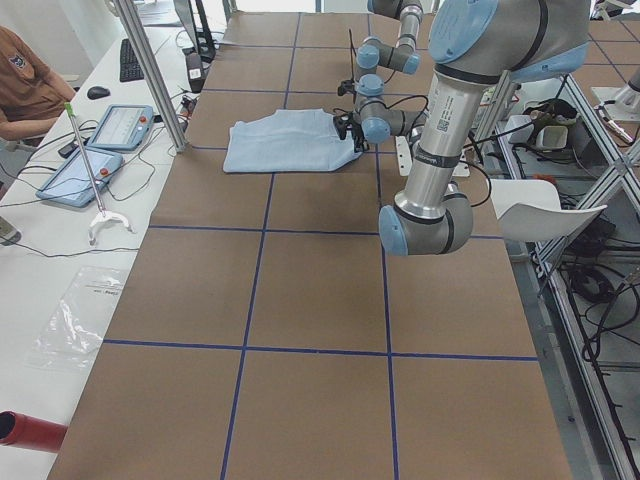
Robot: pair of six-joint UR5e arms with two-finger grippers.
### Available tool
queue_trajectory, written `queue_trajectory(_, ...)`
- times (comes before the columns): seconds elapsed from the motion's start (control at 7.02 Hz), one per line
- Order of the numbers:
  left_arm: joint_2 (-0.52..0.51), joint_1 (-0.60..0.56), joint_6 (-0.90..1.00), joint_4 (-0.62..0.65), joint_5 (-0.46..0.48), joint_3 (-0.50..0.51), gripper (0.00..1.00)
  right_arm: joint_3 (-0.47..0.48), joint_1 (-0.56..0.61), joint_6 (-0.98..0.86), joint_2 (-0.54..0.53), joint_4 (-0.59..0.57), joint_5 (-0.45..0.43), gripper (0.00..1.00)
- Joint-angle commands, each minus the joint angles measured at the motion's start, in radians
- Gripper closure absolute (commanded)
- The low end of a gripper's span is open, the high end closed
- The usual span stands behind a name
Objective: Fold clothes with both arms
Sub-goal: 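Lower both grippers to the shirt edge nearest the robot and grasp it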
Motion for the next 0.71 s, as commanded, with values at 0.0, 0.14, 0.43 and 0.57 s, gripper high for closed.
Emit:
queue_trajectory(0.0,0.001,0.0,0.0,-0.002,0.0,0.0,1.0,0.0,-0.002,-0.002,0.0,-0.006,0.0,1.0)
queue_trajectory(0.14,0.001,-0.002,0.0,-0.002,0.0,0.0,1.0,0.003,-0.002,-0.002,0.003,-0.003,0.0,1.0)
queue_trajectory(0.43,0.001,-0.003,0.0,-0.002,0.0,0.0,1.0,0.023,0.0,-0.005,0.004,0.001,0.004,1.0)
queue_trajectory(0.57,0.001,-0.006,0.0,-0.002,0.0,0.0,1.0,0.038,0.007,-0.011,0.003,0.003,0.013,1.0)
